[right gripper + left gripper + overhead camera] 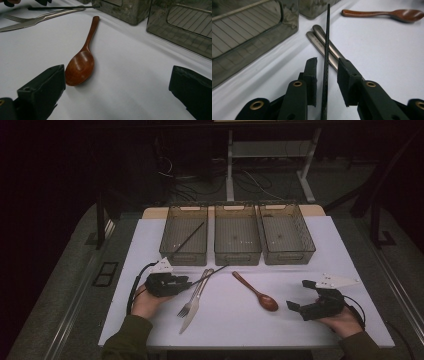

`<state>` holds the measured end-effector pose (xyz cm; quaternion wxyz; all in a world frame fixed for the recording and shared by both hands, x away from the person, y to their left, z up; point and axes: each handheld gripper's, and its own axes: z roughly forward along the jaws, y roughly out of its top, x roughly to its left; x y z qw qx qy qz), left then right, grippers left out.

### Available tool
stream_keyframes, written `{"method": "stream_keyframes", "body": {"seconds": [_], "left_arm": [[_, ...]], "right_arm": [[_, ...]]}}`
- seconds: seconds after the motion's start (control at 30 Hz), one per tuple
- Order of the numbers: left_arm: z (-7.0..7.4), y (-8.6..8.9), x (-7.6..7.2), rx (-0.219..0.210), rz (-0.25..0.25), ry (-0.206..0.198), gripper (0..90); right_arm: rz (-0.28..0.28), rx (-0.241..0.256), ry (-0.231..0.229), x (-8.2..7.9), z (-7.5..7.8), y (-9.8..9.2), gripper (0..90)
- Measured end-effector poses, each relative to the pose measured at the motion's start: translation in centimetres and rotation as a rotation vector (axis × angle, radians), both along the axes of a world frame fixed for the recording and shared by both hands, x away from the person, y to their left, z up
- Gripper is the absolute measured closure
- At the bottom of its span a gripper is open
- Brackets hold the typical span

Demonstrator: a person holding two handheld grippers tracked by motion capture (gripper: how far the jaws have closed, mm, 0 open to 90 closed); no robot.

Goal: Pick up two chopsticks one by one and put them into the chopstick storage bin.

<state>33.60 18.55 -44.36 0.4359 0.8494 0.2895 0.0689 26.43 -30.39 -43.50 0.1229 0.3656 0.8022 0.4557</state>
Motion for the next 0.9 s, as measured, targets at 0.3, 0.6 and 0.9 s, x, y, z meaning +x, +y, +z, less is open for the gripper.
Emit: {"method": "stream_keyframes", "body": {"seconds": [0.3,0.6,0.9], "left_arm": [[-0.7,-0.7,0.3,0.020,-0.011,0.017,71.9],[-1.1,-0.9,0.5,0.046,-0.023,0.015,75.3],[-1.2,-0.9,0.5,0.056,-0.018,0.003,82.4]], "right_arm": [[0.000,-0.002,0.000,0.0,0.0,0.0,0.2],[-0.003,0.000,0.002,0.0,0.0,-0.1,0.2],[-0.004,-0.001,0.002,0.0,0.0,-0.1,0.2]]}}
